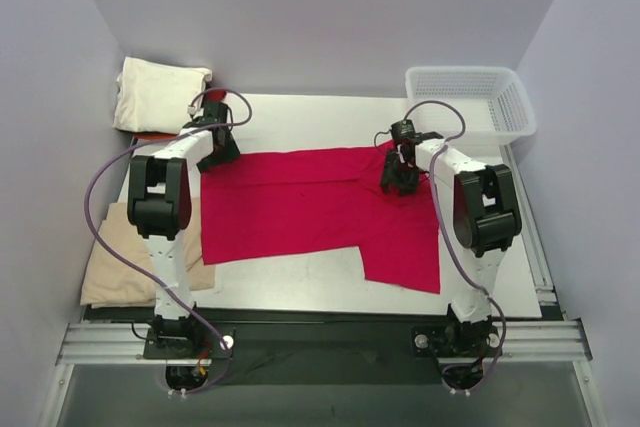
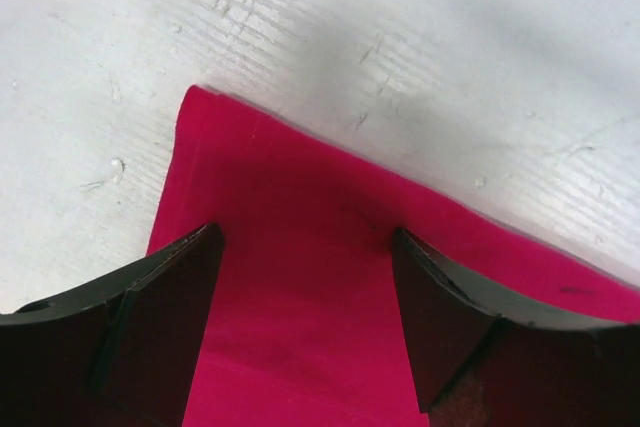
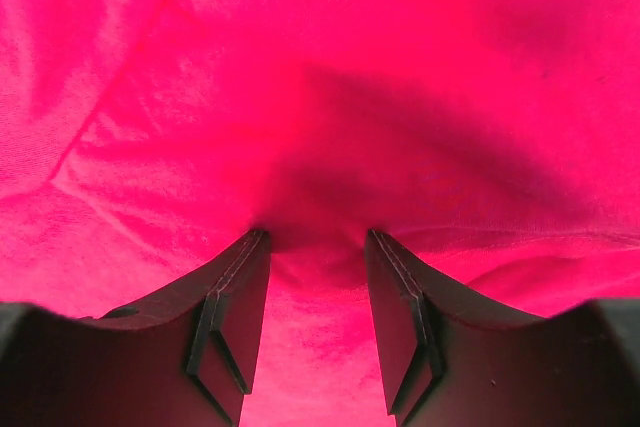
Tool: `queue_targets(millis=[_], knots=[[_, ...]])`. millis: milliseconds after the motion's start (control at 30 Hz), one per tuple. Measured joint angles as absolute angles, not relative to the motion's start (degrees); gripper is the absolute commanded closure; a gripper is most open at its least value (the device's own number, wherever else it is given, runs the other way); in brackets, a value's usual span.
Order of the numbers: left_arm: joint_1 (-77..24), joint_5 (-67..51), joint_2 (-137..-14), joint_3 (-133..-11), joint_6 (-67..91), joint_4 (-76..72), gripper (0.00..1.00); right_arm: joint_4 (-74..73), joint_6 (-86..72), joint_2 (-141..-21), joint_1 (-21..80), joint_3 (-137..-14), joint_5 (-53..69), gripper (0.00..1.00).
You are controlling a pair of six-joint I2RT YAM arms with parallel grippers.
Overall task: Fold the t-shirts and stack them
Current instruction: Fold the flattened tshirt in 1/3 of the way
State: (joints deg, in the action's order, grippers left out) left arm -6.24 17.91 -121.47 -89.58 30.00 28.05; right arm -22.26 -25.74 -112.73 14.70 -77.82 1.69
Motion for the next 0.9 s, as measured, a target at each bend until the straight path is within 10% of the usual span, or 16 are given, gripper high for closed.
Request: queue_targets(millis=[567, 900], knots=[[-6.81, 21.54, -140.66, -123.39, 32.42, 47.31, 0.2, -30.22, -30.39, -117.3, 14.72, -85.52, 2.44, 0.59], [-6.76, 22.61, -137.88, -118.24, 34.46, 46.24, 0.2, -30.65, -33.01, -115.02, 14.72, -80.62, 2.44, 0.63]])
